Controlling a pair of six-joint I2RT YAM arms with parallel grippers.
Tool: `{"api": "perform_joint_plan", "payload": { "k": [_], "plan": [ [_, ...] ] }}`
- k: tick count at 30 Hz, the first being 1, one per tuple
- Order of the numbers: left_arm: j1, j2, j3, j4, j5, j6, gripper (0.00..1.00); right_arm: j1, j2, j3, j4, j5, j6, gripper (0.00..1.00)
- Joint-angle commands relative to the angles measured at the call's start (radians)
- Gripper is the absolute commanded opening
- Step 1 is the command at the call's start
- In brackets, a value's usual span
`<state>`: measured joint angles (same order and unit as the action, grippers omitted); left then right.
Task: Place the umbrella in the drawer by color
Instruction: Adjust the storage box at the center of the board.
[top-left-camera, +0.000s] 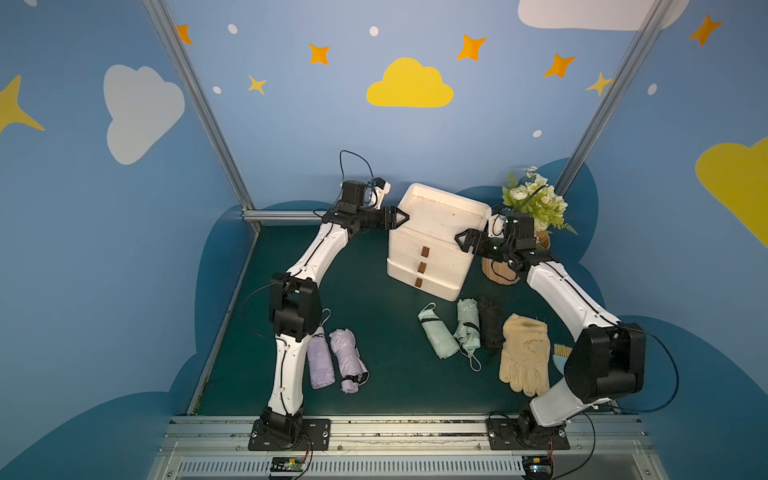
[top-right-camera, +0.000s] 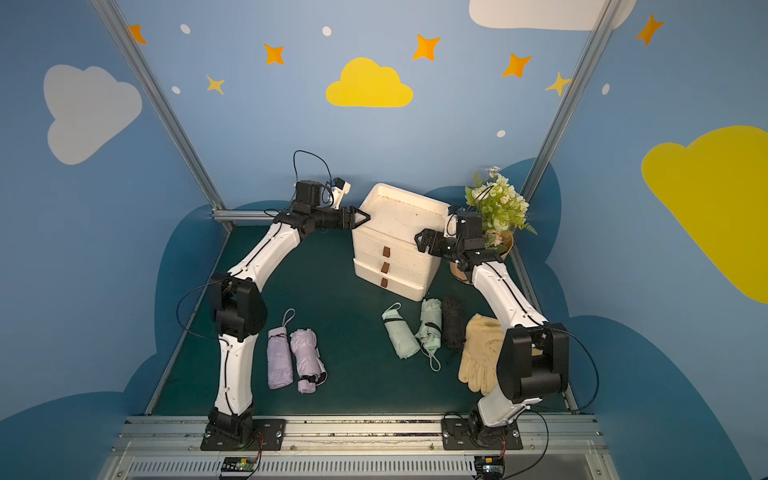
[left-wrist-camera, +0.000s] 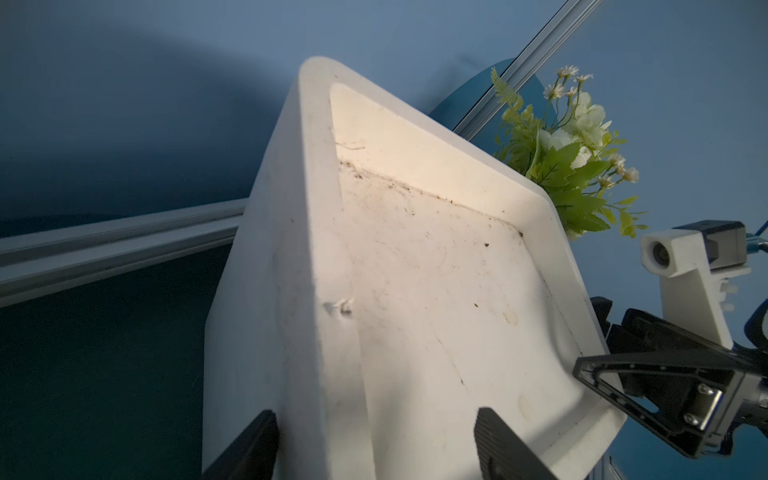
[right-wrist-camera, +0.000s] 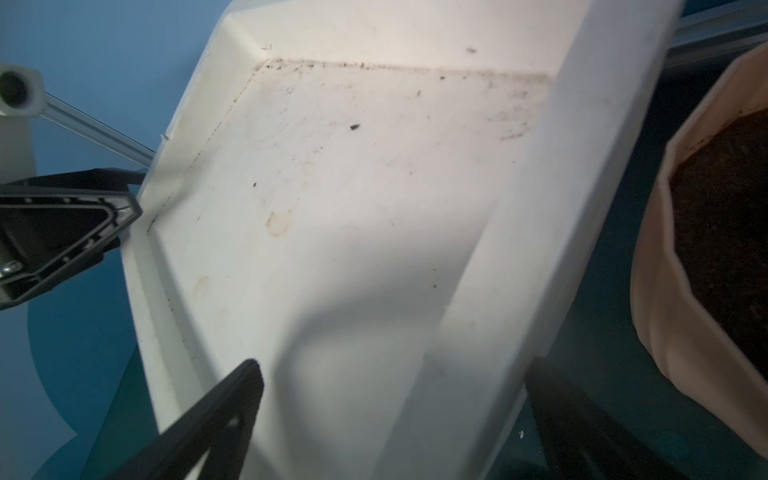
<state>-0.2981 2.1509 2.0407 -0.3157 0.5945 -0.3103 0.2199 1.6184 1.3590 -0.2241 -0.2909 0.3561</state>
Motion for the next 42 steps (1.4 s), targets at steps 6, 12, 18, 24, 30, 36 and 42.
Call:
{"api": "perform_joint_plan", "payload": {
  "k": [6,12,18,24,30,36,42],
  "plan": [
    [-0.042,-0.327,-0.388,0.156,0.052,-0.022,0.78,0.166,0.136,0.161,0.025,-0.192,-0.071,0.98],
    [0.000,-0.508,-0.607,0.157,-0.071,-0.041,0.79,0.249,0.271,0.332,-0.013,-0.238,-0.103,0.98],
    [0.025,-0.653,-0.757,0.182,-0.123,-0.073,0.80,0.313,0.415,0.505,-0.016,-0.289,-0.117,0.98],
    [0.022,-0.716,-0.812,0.155,-0.121,-0.082,0.81,0.332,0.472,0.594,-0.035,-0.251,-0.121,0.98],
    [0.014,-0.756,-0.859,0.162,-0.137,-0.093,0.81,0.294,0.406,0.561,-0.037,-0.155,-0.135,0.98],
    [0.011,-0.750,-0.858,0.162,-0.145,-0.087,0.82,0.174,0.280,0.472,-0.041,-0.116,-0.125,0.98],
    [0.016,-0.791,-0.871,0.138,-0.240,-0.075,0.84,0.111,0.042,0.177,0.041,-0.149,-0.116,0.98]
  ]
}}
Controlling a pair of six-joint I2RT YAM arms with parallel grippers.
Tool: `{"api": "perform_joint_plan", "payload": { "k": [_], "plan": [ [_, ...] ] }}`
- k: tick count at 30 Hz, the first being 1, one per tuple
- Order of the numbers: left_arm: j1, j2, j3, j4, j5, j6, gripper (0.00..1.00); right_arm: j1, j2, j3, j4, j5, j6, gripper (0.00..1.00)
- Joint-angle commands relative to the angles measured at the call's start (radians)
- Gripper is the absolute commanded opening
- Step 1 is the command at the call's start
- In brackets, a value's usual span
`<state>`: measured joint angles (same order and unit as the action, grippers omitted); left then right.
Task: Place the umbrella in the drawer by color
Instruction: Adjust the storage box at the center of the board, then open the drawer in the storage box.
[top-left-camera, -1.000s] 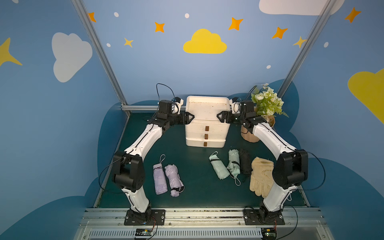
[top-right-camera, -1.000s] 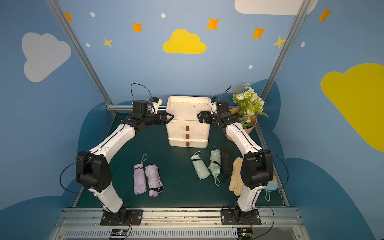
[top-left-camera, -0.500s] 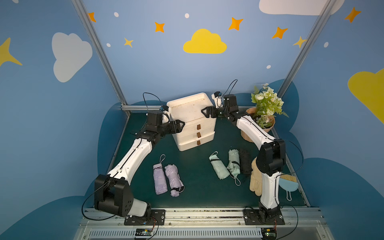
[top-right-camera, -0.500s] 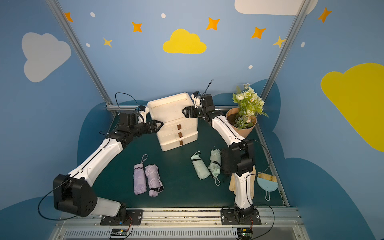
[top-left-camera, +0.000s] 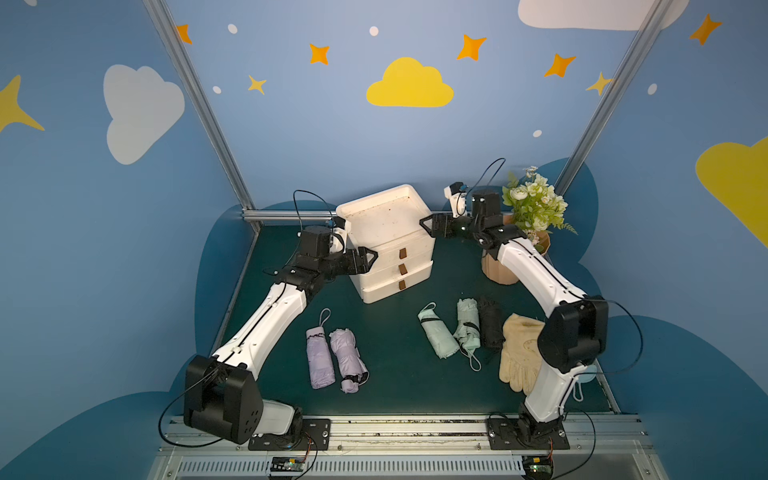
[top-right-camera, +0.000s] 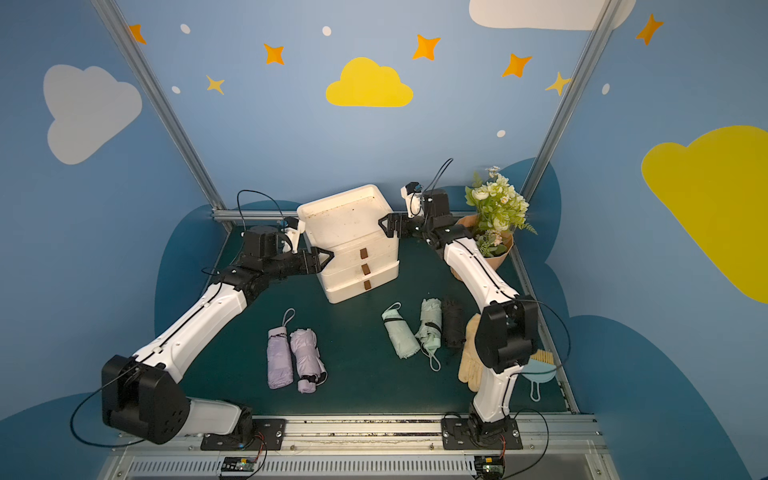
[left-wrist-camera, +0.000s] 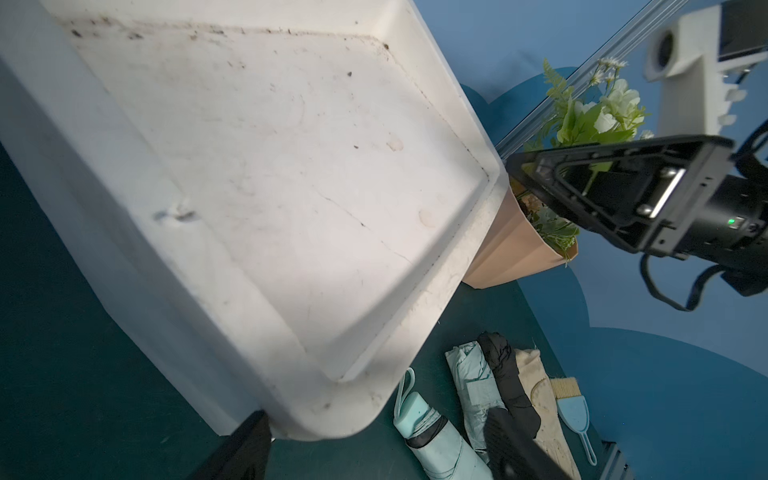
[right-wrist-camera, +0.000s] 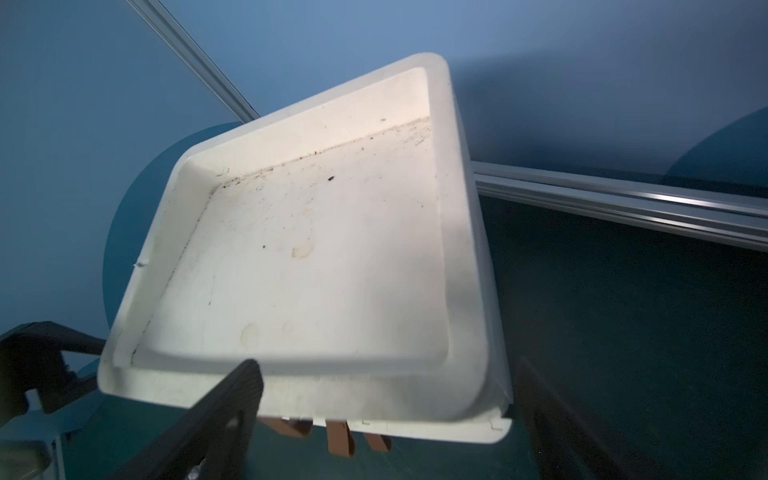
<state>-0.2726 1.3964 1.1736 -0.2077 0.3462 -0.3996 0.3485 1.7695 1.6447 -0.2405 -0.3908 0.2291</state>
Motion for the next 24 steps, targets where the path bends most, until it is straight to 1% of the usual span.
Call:
{"api": "perform_joint_plan", "payload": {
  "k": [1,4,6,8,10,12,15,16,21,24],
  "plan": [
    [-0.010,-0.047,-0.010,0.024,-0.005,0.017,0.85,-0.020,-0.146,-0.157,0.096,-0.066,0.030,0.98],
    [-0.009,-0.090,-0.034,0.007,-0.058,0.023,0.86,-0.018,-0.251,-0.340,0.223,-0.149,0.121,0.98],
    [-0.009,-0.131,-0.058,-0.001,-0.103,0.025,0.87,-0.010,-0.300,-0.454,0.332,-0.215,0.221,0.98],
    [-0.008,-0.172,-0.073,-0.008,-0.148,0.029,0.87,0.004,-0.325,-0.543,0.429,-0.257,0.298,0.97],
    [-0.010,-0.204,-0.071,-0.010,-0.158,0.044,0.87,0.027,-0.332,-0.597,0.484,-0.273,0.340,0.96],
    [-0.010,-0.215,-0.044,-0.014,-0.145,0.058,0.87,0.052,-0.321,-0.620,0.506,-0.282,0.371,0.96],
    [-0.013,-0.188,0.016,-0.020,-0.119,0.068,0.87,0.064,-0.269,-0.625,0.560,-0.340,0.413,0.95],
    [-0.016,-0.175,0.032,-0.014,-0.086,0.067,0.87,0.071,-0.251,-0.630,0.589,-0.345,0.427,0.95],
    [-0.024,-0.057,0.157,0.005,-0.016,0.069,0.86,0.091,-0.120,-0.642,0.814,-0.371,0.548,0.95],
    [-0.034,0.027,0.238,0.001,0.014,0.076,0.86,0.098,-0.056,-0.617,0.864,-0.372,0.592,0.93]
  ]
}}
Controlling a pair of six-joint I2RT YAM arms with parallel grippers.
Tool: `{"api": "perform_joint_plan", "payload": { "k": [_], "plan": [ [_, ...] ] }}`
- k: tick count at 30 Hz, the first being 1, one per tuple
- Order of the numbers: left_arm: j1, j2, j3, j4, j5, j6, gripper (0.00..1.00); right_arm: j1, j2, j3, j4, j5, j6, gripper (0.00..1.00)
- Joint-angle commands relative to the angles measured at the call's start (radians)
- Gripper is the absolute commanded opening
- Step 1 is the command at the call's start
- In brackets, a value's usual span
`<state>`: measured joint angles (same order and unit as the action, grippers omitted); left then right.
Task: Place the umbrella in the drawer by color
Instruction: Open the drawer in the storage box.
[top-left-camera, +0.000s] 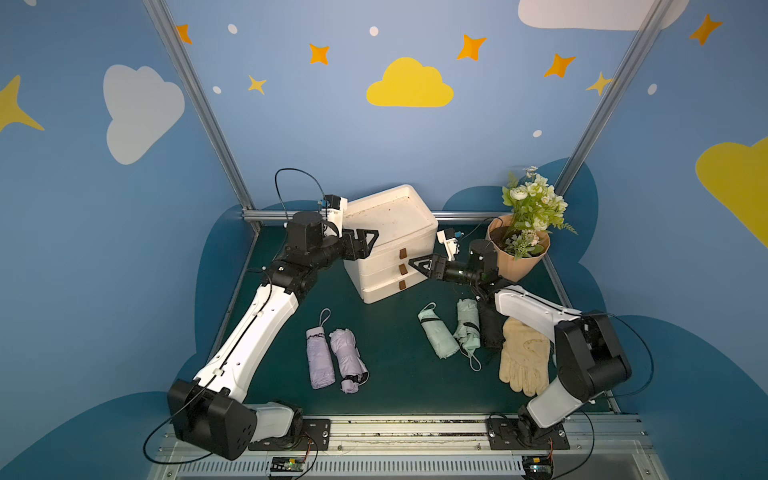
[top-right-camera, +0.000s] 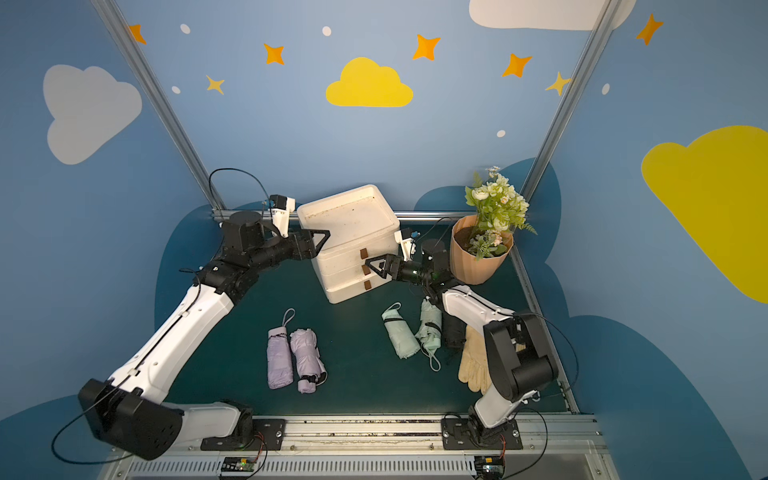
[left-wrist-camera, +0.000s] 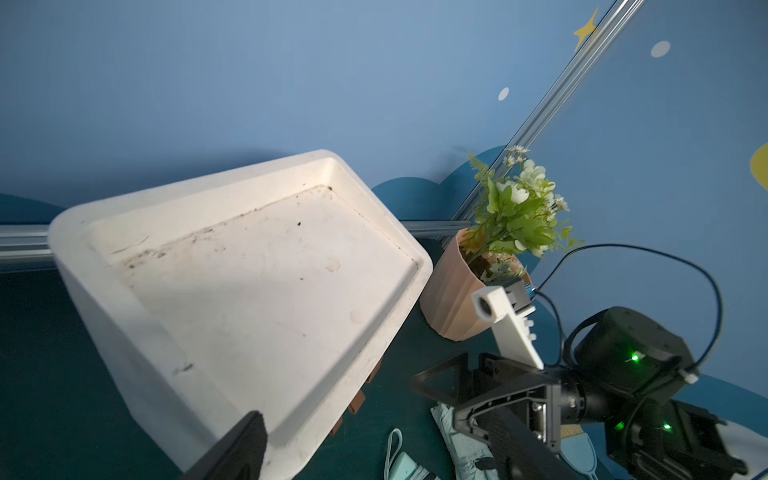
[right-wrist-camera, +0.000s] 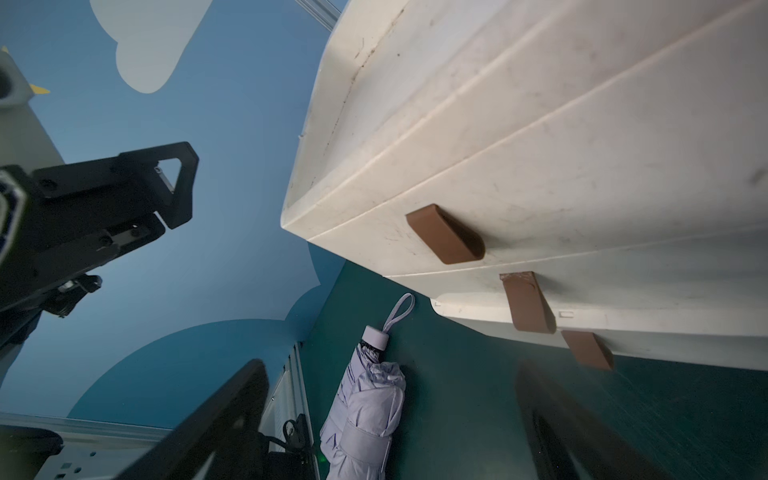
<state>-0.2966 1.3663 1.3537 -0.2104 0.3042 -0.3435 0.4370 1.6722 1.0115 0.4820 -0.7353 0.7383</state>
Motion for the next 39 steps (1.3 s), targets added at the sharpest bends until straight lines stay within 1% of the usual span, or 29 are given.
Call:
{"api": "perform_joint_plan", "payload": {
  "k": [1,3,9,13,14,20,31,39],
  "plan": [
    [-0.013,0.085,0.081,0.000,0.068,0.024,0.86,0.012,0.056,0.027,0.142,-0.026,0.086,0.93],
    [-0.019,0.143,0.136,-0.017,0.084,0.031,0.86,0.017,0.086,0.046,0.146,-0.024,0.100,0.93],
    [-0.022,0.279,0.237,-0.048,0.095,0.019,0.86,0.023,0.150,0.086,0.196,-0.031,0.146,0.93],
    [-0.024,0.333,0.273,-0.064,0.108,0.012,0.86,0.027,0.178,0.108,0.198,-0.038,0.166,0.93],
    [-0.023,0.341,0.276,-0.064,0.111,0.010,0.86,0.030,0.183,0.111,0.230,-0.037,0.170,0.93],
    [-0.030,0.359,0.267,-0.066,0.097,-0.006,0.84,0.037,0.195,0.126,0.251,-0.046,0.199,0.93],
    [-0.041,0.365,0.259,-0.092,0.063,0.009,0.84,0.042,0.225,0.158,0.314,-0.058,0.248,0.93],
    [-0.042,0.367,0.255,-0.090,0.060,0.008,0.84,0.039,0.222,0.182,0.316,-0.052,0.252,0.91]
  ]
}}
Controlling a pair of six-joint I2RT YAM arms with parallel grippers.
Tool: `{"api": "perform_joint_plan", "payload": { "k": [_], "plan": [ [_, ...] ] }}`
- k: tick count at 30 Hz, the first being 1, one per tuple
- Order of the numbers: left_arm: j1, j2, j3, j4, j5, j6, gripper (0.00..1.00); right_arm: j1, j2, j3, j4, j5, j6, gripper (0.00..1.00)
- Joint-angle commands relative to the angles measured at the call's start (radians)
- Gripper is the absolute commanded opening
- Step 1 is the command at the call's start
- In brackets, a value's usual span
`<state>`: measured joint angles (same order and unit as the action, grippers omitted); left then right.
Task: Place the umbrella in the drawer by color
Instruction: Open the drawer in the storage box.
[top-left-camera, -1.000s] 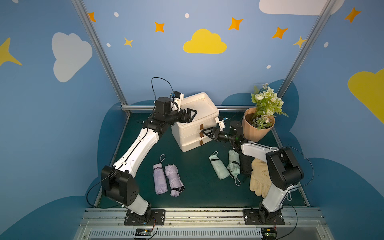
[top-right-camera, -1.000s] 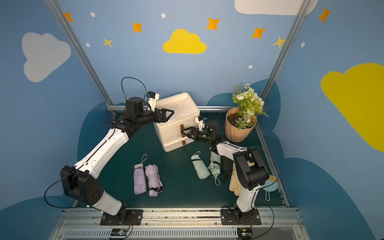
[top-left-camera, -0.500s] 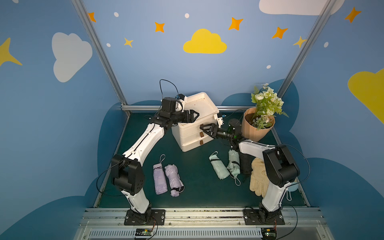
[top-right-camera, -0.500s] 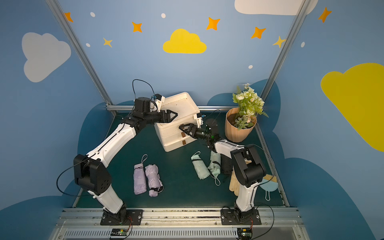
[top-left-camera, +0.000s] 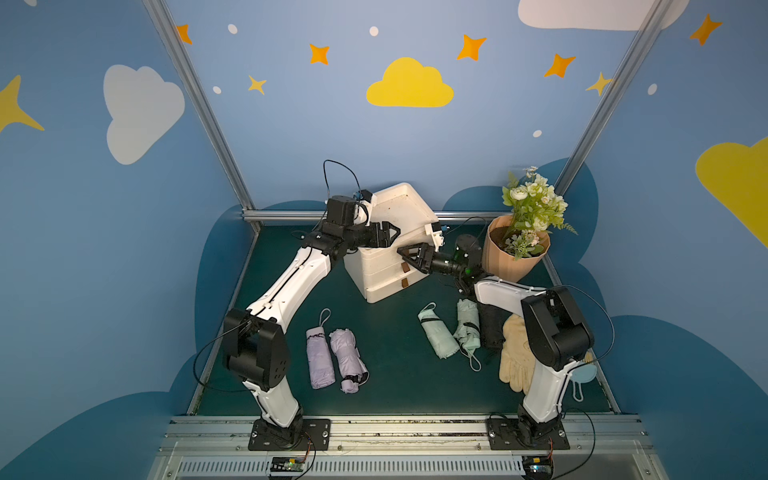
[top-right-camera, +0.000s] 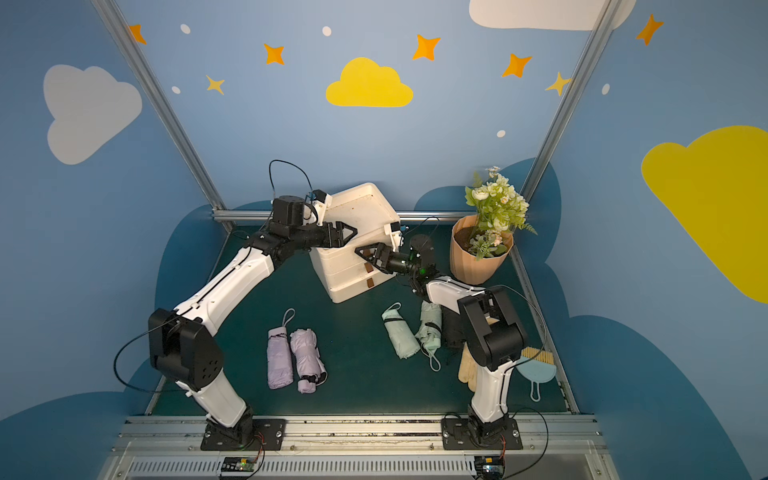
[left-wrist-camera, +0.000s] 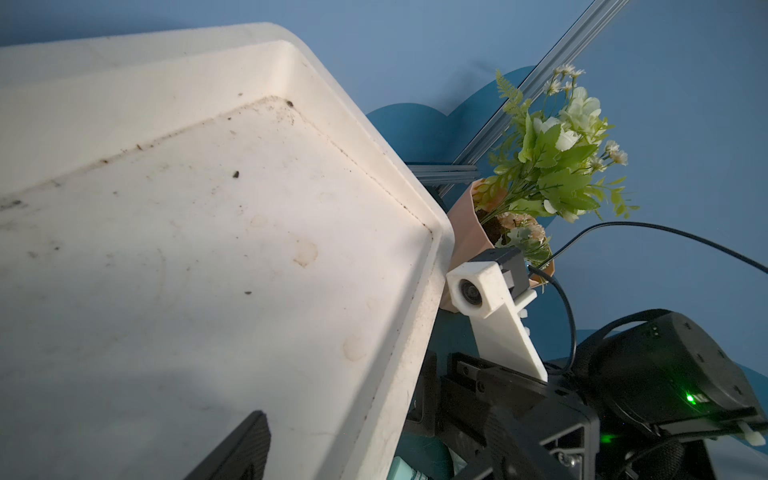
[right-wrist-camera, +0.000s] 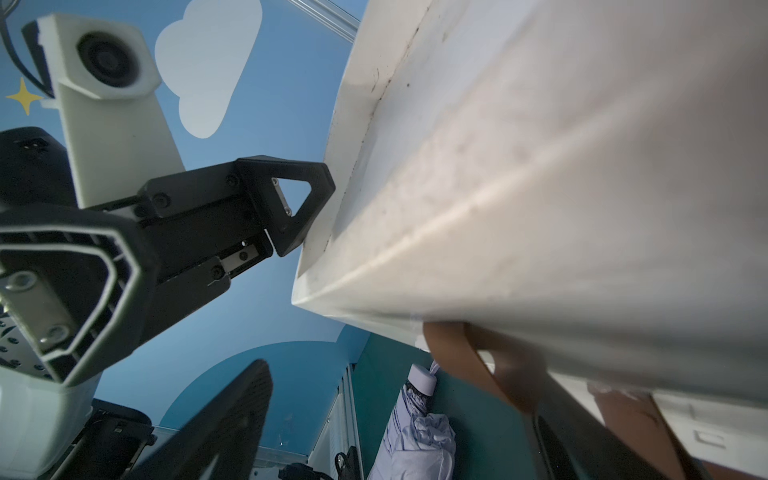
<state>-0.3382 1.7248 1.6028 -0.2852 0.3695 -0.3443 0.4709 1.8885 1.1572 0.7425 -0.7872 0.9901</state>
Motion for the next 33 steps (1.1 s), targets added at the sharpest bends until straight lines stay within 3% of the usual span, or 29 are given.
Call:
{"api": "perform_joint_plan", "payload": {
  "k": [1,12,33],
  "plan": [
    [0.000,0.009,0.002,-0.016,-0.006,0.009,0.84,0.003,-0.001,0.033,0.056,0.004,-0.001,0.90],
    [0.000,0.007,-0.004,-0.014,-0.017,0.013,0.84,-0.035,-0.065,-0.023,0.056,0.029,-0.003,0.77],
    [0.001,-0.003,-0.014,-0.014,-0.028,0.018,0.85,-0.038,-0.051,-0.031,0.056,0.005,0.028,0.26]
  ]
}}
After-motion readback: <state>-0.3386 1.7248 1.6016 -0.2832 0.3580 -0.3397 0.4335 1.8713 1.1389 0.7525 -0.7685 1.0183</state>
